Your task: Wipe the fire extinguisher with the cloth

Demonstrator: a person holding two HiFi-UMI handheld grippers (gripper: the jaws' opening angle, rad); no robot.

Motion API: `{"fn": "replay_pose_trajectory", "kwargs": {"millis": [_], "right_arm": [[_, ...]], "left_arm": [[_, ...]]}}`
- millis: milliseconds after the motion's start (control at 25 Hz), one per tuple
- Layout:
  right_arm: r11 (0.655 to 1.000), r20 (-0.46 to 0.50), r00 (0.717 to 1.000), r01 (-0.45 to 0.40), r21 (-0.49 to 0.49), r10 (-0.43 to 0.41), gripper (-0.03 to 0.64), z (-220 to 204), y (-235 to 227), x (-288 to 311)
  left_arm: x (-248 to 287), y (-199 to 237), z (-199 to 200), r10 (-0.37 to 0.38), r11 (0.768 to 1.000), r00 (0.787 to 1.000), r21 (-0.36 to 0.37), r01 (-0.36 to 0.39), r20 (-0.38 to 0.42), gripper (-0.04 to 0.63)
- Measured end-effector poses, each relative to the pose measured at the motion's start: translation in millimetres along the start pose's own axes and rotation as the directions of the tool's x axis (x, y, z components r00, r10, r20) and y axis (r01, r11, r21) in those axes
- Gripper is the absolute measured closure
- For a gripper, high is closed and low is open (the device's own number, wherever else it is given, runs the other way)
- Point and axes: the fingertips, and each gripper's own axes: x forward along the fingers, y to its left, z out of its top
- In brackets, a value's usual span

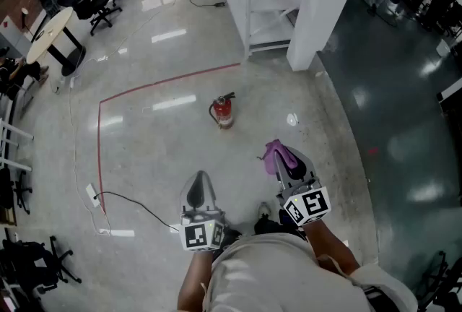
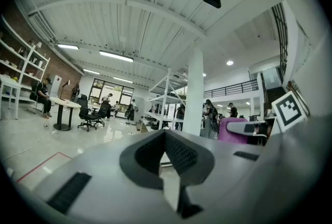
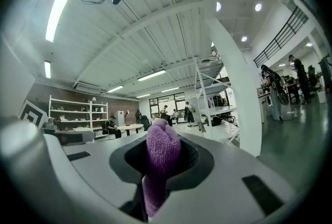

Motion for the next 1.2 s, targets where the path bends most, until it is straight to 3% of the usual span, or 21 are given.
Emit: {"fn": "replay_pose_trajectory", "kwargs": {"millis": [440,720,960,1200], "right_arm": [[1.000,-0.013,1.000,-0.002,0.004,0.002,0.548,-6,-4,6],[0.999,-0.001,1.000,-0.024,0.035,0.024,0.548,-8,-32,13],[0.998,-0.011,0.999,-0.045,0.050,0.045,0.548,-20,-63,42],[0.999,-0.057,0.998,0.000,0.055,0.004,0.548,-45,-78,91]], "left_arm": [[1,1,-3,0.005,1.000,1.000,0.000,-0.005,-0.007,0.591],[21,-5,-10,0.020,1.000,0.999,-0.013,-0.020,-0.028,0.591],[47,-2,-11,0.044,0.999,0.999,0.022,-0.044,-0.014,0.590],[75,31,-17,0.040,0.999,0.999,0.017,-0.040,-0.013,0.591]]}}
